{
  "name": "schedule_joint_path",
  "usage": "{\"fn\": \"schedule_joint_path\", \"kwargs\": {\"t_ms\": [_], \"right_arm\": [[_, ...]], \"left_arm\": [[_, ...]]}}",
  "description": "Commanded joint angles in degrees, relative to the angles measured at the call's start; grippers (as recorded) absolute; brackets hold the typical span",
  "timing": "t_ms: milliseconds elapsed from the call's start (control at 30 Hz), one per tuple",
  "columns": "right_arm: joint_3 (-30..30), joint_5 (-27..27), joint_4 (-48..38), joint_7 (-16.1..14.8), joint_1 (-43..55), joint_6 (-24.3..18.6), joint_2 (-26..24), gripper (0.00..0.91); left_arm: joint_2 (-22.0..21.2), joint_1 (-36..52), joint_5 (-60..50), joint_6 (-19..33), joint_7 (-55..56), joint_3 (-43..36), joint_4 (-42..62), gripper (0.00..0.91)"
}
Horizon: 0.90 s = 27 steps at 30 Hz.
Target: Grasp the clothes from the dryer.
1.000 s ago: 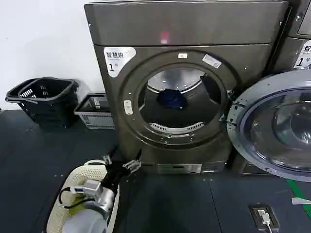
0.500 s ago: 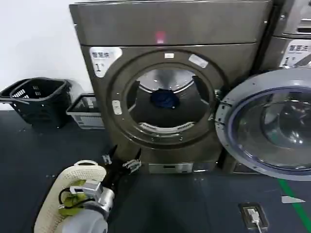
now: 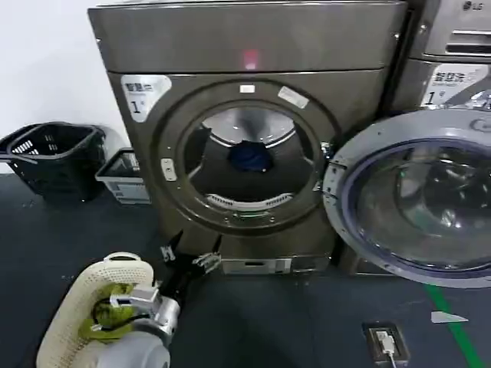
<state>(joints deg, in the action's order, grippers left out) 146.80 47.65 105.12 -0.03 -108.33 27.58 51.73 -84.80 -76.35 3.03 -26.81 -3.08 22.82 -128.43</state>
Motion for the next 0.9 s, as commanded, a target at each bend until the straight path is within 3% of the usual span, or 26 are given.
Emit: {"fn": "schedule_joint_path", "kwargs": {"t_ms": [33, 900], "right_arm": [[-0.1, 0.1, 0.0, -0.1, 0.1, 0.0, -0.1, 0.907], [-0.8, 0.1, 0.4, -0.7, 0.6, -0.2, 0.3, 0.907]], "left_arm": [[0.2, -0.2, -0.1, 0.1, 0.5, 0.3, -0.3, 0.907], [-0.5, -0.1, -1.0, 0.5, 0.1, -0.3, 0.1, 0.907]]}}
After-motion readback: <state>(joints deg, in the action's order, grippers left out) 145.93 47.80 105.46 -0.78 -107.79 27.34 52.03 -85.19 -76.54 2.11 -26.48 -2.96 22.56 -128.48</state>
